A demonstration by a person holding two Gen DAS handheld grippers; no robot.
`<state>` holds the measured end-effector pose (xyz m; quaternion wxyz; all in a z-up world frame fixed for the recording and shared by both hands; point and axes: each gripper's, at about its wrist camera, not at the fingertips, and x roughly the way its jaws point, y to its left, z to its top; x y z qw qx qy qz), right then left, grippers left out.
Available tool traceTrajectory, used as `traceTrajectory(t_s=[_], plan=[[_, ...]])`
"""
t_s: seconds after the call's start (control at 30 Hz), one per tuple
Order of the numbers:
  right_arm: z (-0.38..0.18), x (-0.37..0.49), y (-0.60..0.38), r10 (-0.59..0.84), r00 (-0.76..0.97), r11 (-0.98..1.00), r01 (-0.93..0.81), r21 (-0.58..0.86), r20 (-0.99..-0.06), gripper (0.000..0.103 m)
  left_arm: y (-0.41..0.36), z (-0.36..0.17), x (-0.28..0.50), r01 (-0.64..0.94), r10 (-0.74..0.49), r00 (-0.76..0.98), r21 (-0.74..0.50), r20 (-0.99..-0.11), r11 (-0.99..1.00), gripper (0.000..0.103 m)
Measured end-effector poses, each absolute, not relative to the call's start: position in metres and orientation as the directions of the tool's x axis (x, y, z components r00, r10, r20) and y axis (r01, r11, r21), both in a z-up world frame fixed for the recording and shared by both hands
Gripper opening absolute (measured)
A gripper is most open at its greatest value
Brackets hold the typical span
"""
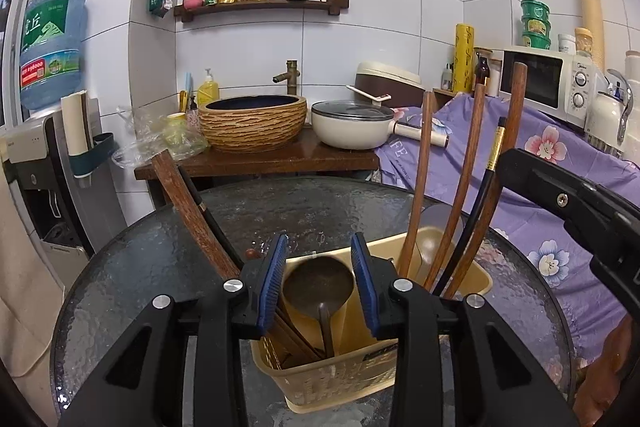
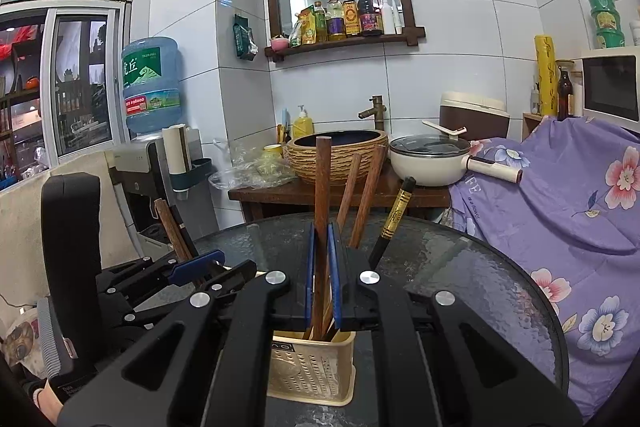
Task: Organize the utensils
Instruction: 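Lower the spoon and chopstick upright into the beige holder, then open both tools to release the utensils and withdraw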
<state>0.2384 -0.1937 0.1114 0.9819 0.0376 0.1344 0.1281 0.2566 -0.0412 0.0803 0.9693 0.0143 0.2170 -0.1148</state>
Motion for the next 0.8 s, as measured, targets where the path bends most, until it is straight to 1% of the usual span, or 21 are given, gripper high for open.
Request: traceTrajectory(t_s=[0.03, 0.1, 0.13, 0.17, 0.2, 0.23, 0.3, 0.43, 0.53, 0.63, 0.7, 0.73, 0.8], plan=[[0.112, 0.238, -0.194, 0.256, 0.933, 0.966, -0.236, 0.106, -0.251, 0.008, -0.041, 0.081, 0.256, 0.236, -0.224, 0.877, -0.024, -0.425, 0.971, 0.039], [0.112, 0.236, -0.197, 0.249, 0.936, 0.968, -0.229, 0.107, -0.250, 0.009, -0.042, 0.082, 0.253, 0.244, -0.230, 0.876, -0.022, -0.424, 0.970, 0.046], [0.112, 0.235, -0.200, 0.250, 0.936, 0.967, -0.228, 0.113, -0.249, 0.014, -0.042, 0.084, 0.251, 0.247, -0.233, 0.878, -0.020, -0.417, 0.969, 0.049], [0.112, 0.234, -0.201, 0.254, 0.935, 0.966, -0.231, 0.119, -0.247, 0.029, -0.042, 0.086, 0.248, 0.242, -0.228, 0.884, -0.017, -0.409, 0.970, 0.062], [0.113, 0.232, -0.204, 0.262, 0.935, 0.963, -0.237, 0.130, -0.237, 0.039, -0.040, 0.089, 0.243, 0.228, -0.215, 0.896, -0.014, -0.388, 0.974, 0.070], [0.114, 0.228, -0.206, 0.259, 0.941, 0.963, -0.234, 0.134, -0.217, 0.050, -0.038, 0.093, 0.239, 0.230, -0.222, 0.902, -0.022, -0.369, 0.973, 0.073], [0.116, 0.223, -0.208, 0.245, 0.949, 0.967, -0.223, 0.127, -0.199, 0.050, -0.038, 0.098, 0.232, 0.223, -0.214, 0.913, -0.016, -0.348, 0.975, 0.078], [0.121, 0.211, -0.216, 0.258, 0.951, 0.961, -0.234, 0.149, -0.169, 0.051, -0.034, 0.107, 0.221, 0.216, -0.209, 0.927, -0.013, -0.313, 0.976, 0.081], [0.124, 0.200, -0.217, 0.259, 0.953, 0.960, -0.237, 0.147, -0.156, 0.053, -0.026, 0.112, 0.213, 0.226, -0.229, 0.926, -0.047, -0.299, 0.973, 0.082], [0.121, 0.185, -0.219, 0.256, 0.954, 0.960, -0.231, 0.160, -0.156, 0.062, -0.015, 0.114, 0.196, 0.213, -0.230, 0.935, -0.088, -0.269, 0.973, 0.087], [0.115, 0.174, -0.218, 0.276, 0.946, 0.955, -0.249, 0.162, -0.170, 0.063, -0.007, 0.112, 0.179, 0.207, -0.228, 0.943, -0.109, -0.242, 0.972, 0.092], [0.112, 0.169, -0.217, 0.282, 0.944, 0.953, -0.255, 0.161, -0.173, 0.064, -0.004, 0.110, 0.171, 0.205, -0.226, 0.946, -0.112, -0.234, 0.972, 0.093], [0.104, 0.154, -0.214, 0.277, 0.944, 0.956, -0.252, 0.150, -0.178, 0.070, 0.002, 0.104, 0.155, 0.201, -0.221, 0.947, -0.105, -0.233, 0.974, 0.097]])
